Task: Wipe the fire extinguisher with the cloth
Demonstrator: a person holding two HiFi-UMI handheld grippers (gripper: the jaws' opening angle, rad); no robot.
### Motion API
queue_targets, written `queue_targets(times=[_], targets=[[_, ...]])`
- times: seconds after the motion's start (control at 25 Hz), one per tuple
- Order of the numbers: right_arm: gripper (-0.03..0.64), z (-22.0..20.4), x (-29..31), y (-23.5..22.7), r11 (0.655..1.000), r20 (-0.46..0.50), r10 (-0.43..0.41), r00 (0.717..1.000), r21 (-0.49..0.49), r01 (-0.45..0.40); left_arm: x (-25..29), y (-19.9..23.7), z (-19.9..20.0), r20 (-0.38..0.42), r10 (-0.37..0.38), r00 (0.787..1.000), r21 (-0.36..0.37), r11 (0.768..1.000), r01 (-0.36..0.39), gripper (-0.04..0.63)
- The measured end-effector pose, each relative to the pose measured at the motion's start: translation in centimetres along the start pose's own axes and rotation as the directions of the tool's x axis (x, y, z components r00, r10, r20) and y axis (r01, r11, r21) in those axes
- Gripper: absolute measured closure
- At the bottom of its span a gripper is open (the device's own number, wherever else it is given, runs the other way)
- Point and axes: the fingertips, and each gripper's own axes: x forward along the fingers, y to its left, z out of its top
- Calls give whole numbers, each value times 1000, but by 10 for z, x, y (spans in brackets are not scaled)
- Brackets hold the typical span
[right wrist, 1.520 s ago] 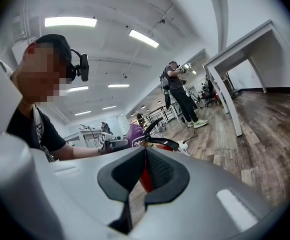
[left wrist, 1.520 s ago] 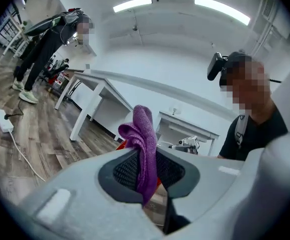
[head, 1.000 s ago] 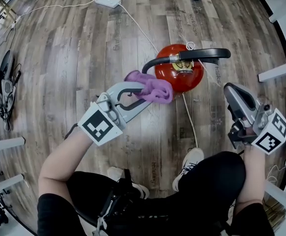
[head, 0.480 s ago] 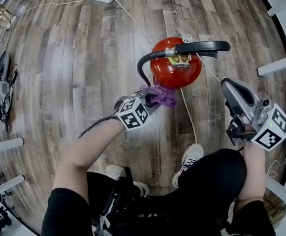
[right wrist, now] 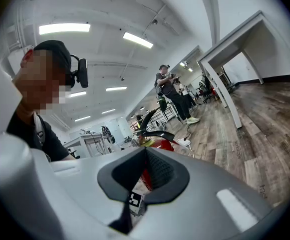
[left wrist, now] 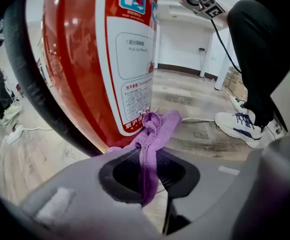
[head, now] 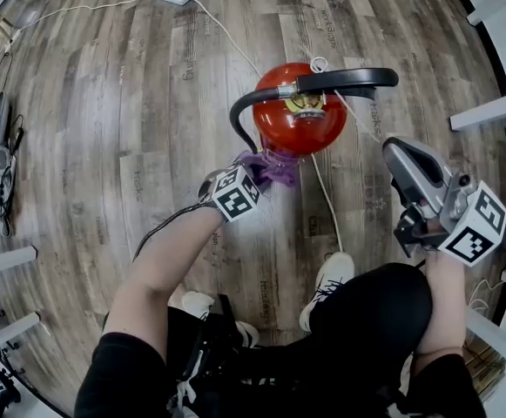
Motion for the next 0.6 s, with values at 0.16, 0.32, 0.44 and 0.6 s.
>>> queue_targets(times=[0.16,0.32,0.44,0.6], targets=[[611,1,2,2,1000,9,10,1000,3,-10,-30,0,21,82,-16,996,-67,998,22,529],[611,2,3,2,1000,18,12,1000,5,-12,-99,0,81,275,-43,961,-111,991,77,529],[611,4,3,5,1000,25,20,999,2,-20,-164,-2,126,443,-58,895,-169,975,147,529],[589,5,6,18,997,18,71,997,-11,-71,-254,0,180,669,-33,742,-260,925,276,529]])
